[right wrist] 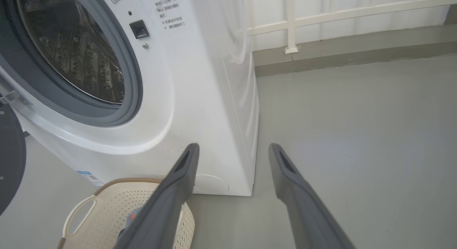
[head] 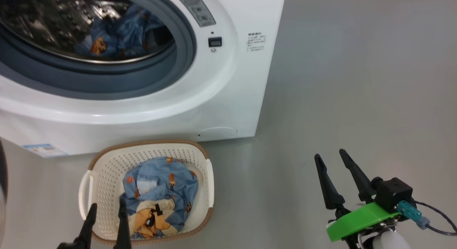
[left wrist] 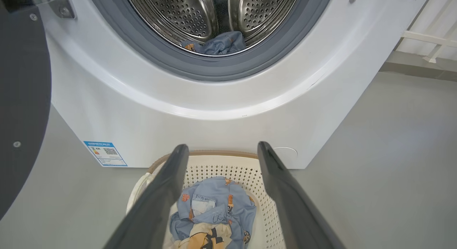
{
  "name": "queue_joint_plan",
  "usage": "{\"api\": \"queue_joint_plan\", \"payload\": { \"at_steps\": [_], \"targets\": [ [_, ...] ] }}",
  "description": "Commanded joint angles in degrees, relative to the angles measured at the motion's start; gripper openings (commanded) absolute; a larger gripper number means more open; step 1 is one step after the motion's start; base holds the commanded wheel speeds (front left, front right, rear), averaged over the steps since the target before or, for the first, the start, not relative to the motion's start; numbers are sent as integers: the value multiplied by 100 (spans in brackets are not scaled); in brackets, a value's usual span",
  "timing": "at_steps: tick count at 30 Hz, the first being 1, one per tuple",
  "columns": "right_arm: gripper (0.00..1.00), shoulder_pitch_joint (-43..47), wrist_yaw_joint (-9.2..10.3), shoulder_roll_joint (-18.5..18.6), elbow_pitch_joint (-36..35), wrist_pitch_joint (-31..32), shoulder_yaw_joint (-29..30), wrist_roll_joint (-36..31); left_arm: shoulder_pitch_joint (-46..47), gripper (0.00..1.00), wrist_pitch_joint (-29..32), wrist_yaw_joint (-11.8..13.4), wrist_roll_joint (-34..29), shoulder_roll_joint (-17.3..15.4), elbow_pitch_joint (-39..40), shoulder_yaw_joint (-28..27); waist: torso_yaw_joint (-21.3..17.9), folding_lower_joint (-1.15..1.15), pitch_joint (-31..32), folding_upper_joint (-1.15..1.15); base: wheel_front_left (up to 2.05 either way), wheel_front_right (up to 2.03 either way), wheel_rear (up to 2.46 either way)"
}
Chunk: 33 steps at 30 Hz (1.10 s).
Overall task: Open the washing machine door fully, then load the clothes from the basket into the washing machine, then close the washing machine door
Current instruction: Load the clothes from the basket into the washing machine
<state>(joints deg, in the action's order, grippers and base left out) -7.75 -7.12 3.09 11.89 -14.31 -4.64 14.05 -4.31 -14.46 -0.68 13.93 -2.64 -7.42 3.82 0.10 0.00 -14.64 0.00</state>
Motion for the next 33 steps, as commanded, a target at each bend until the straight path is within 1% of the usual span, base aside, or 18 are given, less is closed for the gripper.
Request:
{"api": "queue_joint_plan", "payload": {
  "at_steps": [1, 9, 10, 15, 20, 24, 33],
  "targets": [
    [100, -162, -36, -22, -167, -69, -117, -70, 227, 100, -53, -77, 71, -24, -26, -165, -89, 0, -412, 0, 0, 0, 0],
    [100, -392, -36, -22, -324, -69, -86, -139, 1024, 100, -53, -435, -8, -26, -1020, -294, -302, 0, -1151, 0, 0, 0, 0],
    [100, -392, -36, -22, -324, -69, -86, -139, 1024, 100, -53, -435, -8, -26, -1020, -294, -302, 0, -1151, 0, 0, 0, 0],
    [100, -522, -36, -22, -428, -69, -115, -80, 1522, 100, -53, -587, -145, -135, -1641, -291, -469, 0, -1583, 0, 0, 0, 0],
    [100, -624, -36, -22, -550, -69, -91, -53, 2033, 100, -53, -656, -19, -269, -2348, -283, -597, 0, -1984, 0, 0, 0, 0],
    [100, -690, -36, -22, -628, -69, -101, -7, 2479, 100, -53, -676, 134, -487, -2963, -123, -691, 0, -2280, 0, 0, 0, 0],
    [100, -834, -36, -22, -804, -69, -106, 138, 3351, 100, 25, -680, 734, -1027, -4035, 553, -834, 0, -2952, 0, 0, 0, 0]
  ]
}}
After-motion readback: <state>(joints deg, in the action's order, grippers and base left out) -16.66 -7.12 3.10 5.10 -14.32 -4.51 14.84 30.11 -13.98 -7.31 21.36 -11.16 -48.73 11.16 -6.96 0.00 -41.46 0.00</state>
